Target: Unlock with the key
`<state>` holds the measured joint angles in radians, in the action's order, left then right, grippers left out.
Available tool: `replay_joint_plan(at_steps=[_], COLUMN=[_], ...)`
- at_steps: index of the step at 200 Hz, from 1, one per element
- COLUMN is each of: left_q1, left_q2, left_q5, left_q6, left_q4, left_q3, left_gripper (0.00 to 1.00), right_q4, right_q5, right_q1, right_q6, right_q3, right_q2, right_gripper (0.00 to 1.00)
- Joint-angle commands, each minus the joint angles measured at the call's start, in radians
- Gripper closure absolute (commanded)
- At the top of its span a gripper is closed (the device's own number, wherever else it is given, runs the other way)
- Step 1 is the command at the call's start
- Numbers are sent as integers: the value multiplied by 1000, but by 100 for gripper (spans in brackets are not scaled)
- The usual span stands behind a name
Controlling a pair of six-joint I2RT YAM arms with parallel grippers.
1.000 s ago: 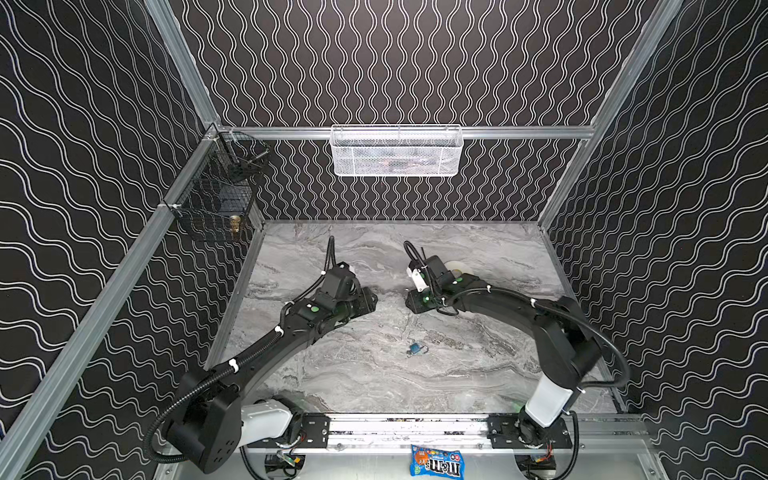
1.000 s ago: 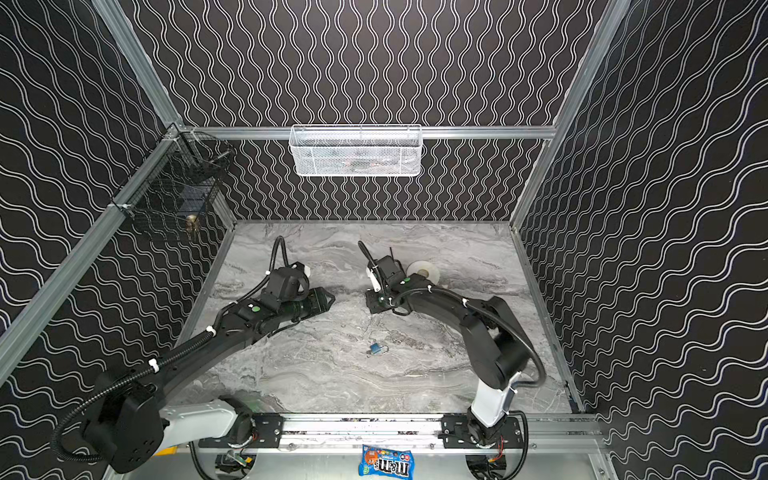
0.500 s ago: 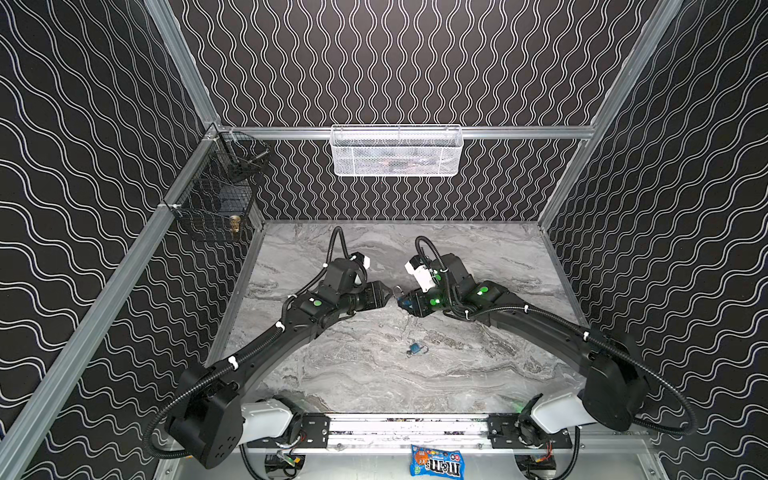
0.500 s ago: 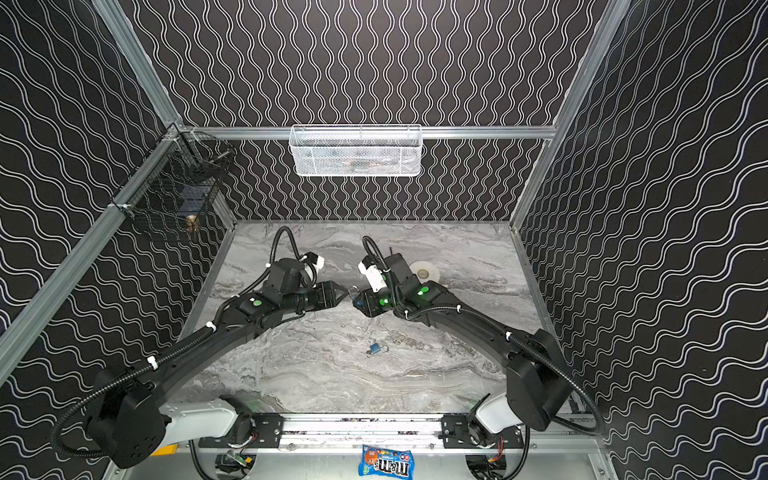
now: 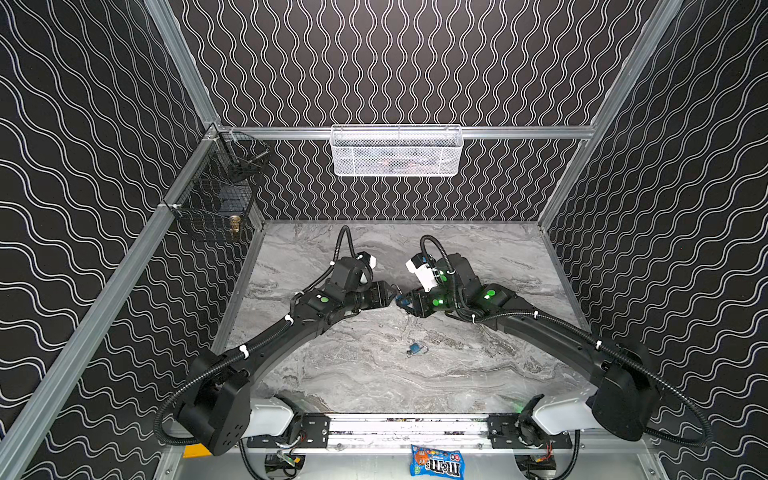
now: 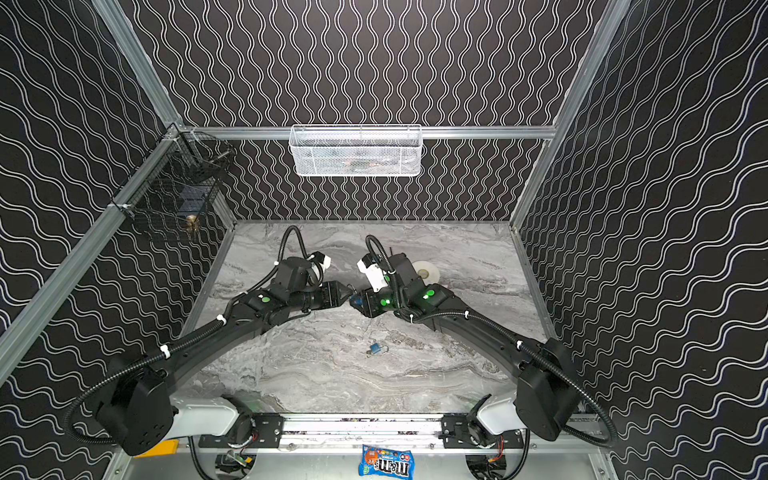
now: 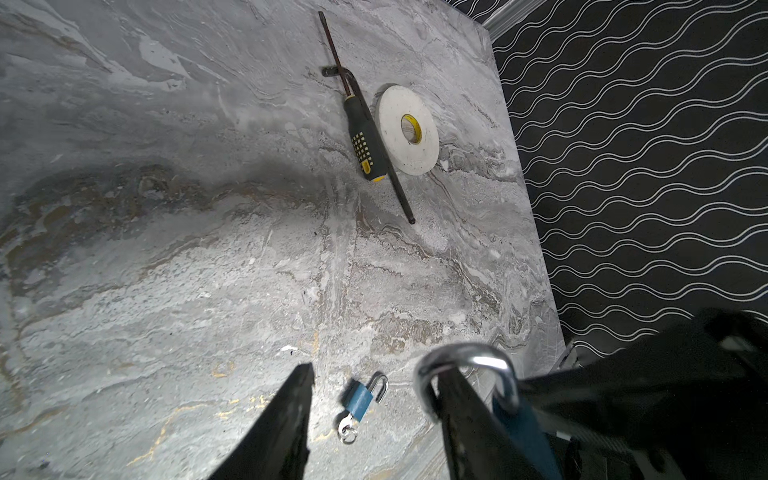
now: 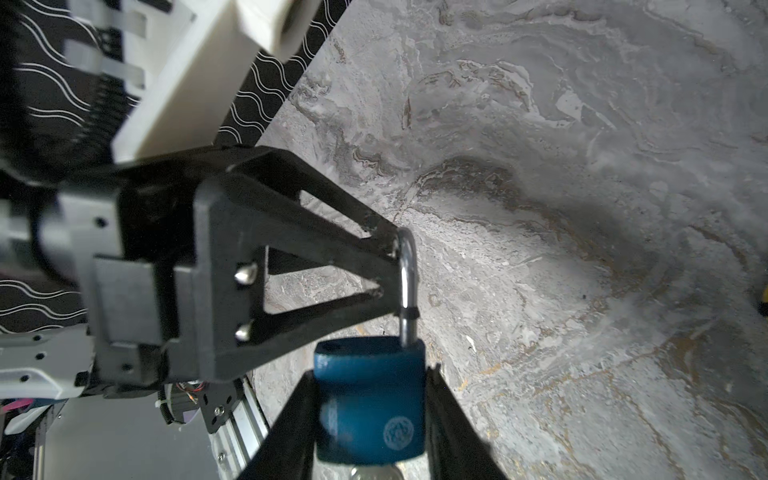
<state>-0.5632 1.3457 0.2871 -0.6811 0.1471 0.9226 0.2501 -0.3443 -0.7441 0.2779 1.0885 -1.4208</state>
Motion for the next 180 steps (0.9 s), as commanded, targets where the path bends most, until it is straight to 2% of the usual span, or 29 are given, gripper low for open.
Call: replay_joint_plan(at_steps=[1,31,71,102,150,180], left_q1=[0,-1,1,6,12,17], left_q2=[17,28,-15,-55,-105,-149], left_q5=[30,71,122,88,132,92], left_q6=[4,-1,-13,-25,-73,-75], left_q4=[-75,-166,-275,-217,-254,-196], left_q3=[-3,-20,-54,-73,-120,-125], left_gripper=[48,50,49,46,44,45], right_q4=[-81,-155,-132,-163,-156,-156], right_q5=[-84,-115,-94,-122,-142,-135], right_q1=[-2,0,1,27,41,46], right_q6=[21,46,39,72,101,123], right_q3=[-1,-42,-34,-59,-51,-56], right_q2=[9,42,43,76,76,84], right_gripper=[72,72,72,73,73,74])
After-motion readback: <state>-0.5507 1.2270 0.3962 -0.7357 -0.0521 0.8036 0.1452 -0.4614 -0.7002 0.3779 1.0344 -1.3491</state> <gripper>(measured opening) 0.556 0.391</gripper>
